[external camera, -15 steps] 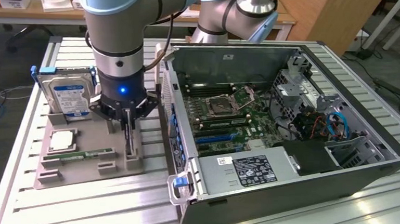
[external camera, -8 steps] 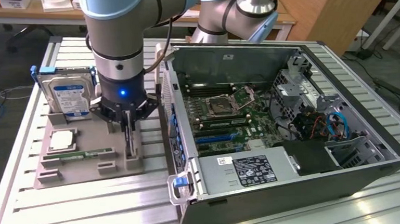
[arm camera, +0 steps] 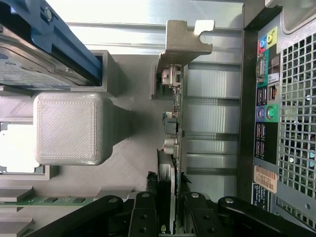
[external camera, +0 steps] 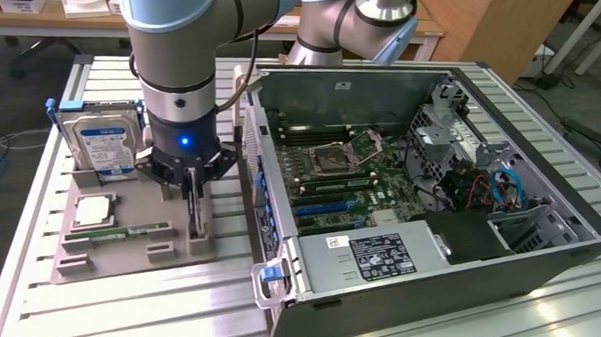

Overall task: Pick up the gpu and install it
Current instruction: 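Pick up the gpu and move the gpu toward the slot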

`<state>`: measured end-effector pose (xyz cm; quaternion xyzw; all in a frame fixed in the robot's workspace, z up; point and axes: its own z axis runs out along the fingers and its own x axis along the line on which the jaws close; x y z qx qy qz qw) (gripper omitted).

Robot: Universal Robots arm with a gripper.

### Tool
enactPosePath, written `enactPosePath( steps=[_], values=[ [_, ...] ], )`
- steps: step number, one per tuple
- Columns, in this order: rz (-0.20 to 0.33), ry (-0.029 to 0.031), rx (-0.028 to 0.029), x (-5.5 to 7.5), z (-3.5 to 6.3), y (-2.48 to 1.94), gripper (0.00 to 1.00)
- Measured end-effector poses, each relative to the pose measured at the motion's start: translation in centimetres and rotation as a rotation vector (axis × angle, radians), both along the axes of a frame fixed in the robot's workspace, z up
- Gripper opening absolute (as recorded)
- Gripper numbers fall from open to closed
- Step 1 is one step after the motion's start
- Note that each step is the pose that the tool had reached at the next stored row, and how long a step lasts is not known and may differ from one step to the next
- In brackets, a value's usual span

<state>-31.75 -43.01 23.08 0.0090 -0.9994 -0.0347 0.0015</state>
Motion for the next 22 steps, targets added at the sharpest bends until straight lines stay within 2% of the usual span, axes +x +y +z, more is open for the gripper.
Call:
enactPosePath(
  steps=[5, 12, 22],
  values=[
    [-0.007, -0.0001, 0.0002, 0.01, -0.01, 0.0, 0.27],
    [-0.055, -0.0001, 0.0001, -0.01, -0.02, 0.0, 0.27],
    [-0.057, -0.0001, 0.0, -0.05, 0.11, 0.0, 0.27]
  ],
)
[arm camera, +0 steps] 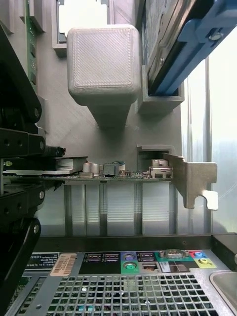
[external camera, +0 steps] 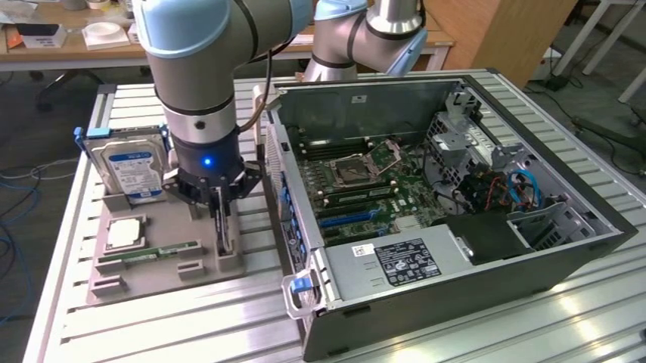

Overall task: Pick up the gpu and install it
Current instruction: 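Pick up the gpu and move the gpu toward the slot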

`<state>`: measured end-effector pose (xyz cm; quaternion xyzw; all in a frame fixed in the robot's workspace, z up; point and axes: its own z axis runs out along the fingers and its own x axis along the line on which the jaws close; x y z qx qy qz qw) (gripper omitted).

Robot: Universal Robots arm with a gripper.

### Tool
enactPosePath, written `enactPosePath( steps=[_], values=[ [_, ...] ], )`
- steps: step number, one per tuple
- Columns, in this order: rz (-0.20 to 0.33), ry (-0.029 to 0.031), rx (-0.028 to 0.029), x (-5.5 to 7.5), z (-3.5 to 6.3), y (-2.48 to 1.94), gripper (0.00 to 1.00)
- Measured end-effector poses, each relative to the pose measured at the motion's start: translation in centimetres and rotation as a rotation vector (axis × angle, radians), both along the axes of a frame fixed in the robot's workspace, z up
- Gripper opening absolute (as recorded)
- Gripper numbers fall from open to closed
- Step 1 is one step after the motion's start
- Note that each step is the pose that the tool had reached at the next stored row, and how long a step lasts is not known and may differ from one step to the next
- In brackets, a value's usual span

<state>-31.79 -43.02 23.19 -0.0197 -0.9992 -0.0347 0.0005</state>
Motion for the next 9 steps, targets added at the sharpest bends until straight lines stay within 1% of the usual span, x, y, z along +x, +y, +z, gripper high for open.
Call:
enactPosePath(
  steps=[9],
  values=[
    [0.0, -0.0005, 0.0002, 0.01, 0.51, 0.0, 0.27]
  ],
)
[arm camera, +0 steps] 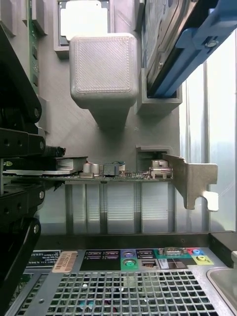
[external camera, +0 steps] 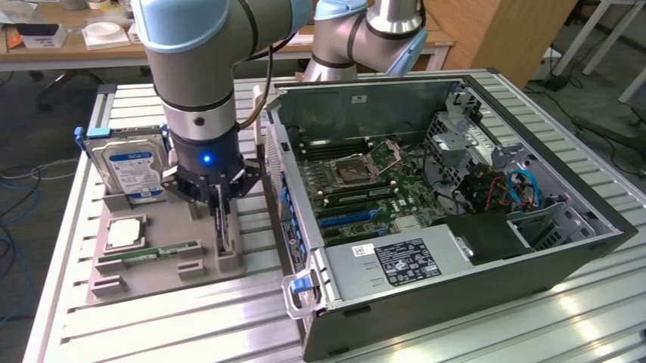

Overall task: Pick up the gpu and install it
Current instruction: 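Pick up the gpu and move the gpu toward the slot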

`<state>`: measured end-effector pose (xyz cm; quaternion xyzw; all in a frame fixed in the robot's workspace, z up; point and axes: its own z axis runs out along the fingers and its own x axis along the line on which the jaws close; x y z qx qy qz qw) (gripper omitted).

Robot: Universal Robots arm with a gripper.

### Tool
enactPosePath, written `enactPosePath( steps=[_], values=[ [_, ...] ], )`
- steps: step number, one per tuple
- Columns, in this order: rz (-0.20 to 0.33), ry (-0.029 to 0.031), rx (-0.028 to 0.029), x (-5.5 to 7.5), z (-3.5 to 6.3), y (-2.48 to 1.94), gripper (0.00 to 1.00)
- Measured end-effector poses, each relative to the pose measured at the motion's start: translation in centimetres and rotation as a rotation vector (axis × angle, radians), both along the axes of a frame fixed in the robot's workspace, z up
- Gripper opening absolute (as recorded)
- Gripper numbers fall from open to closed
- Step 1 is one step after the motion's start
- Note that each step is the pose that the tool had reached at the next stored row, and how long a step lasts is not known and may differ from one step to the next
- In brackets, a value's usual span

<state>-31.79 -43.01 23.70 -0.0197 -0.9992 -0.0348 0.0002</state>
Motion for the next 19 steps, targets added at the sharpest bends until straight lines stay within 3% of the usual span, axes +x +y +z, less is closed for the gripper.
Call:
enactPosePath(
  steps=[19],
  values=[
    [0.003, -0.0019, 0.0001, 0.0, 0.93, 0.0, 0.27]
  ],
)
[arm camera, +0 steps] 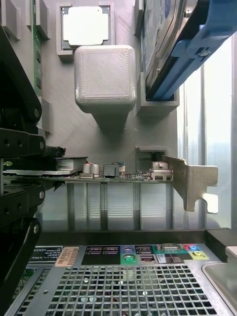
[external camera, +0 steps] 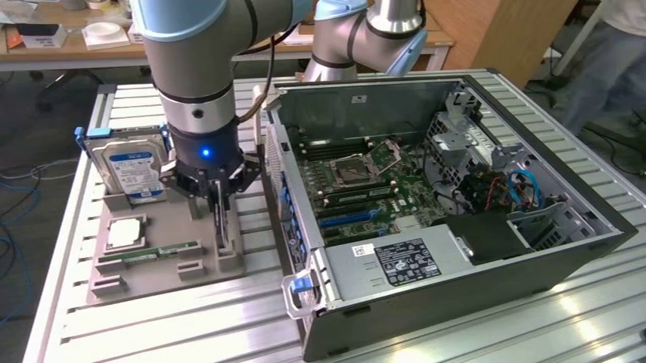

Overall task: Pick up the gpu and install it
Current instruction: 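Pick up the gpu and move the gpu toward the slot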

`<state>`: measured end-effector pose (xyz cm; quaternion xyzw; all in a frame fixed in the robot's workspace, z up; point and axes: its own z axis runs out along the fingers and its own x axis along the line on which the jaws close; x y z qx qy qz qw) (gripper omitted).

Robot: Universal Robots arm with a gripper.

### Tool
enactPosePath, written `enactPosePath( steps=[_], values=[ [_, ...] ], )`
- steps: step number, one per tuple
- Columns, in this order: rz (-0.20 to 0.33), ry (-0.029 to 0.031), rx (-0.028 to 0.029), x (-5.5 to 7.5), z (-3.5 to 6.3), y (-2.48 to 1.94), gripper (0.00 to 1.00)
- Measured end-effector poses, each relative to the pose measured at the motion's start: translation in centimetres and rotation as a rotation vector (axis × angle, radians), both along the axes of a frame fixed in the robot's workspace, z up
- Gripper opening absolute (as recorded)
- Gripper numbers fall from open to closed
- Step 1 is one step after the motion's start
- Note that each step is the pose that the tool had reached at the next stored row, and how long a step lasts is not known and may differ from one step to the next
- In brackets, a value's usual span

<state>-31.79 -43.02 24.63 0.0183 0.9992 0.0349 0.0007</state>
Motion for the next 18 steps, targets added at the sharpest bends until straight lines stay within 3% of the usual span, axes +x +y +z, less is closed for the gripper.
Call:
enactPosePath(
  steps=[9, 18],
  values=[
    [0.0, -0.0026, 0.0042, -0.02, 0.95, 0.01, 0.27],
    [0.013, -0.0026, 0.0047, -0.02, 0.99, 0.0, 0.27]
  ],
)
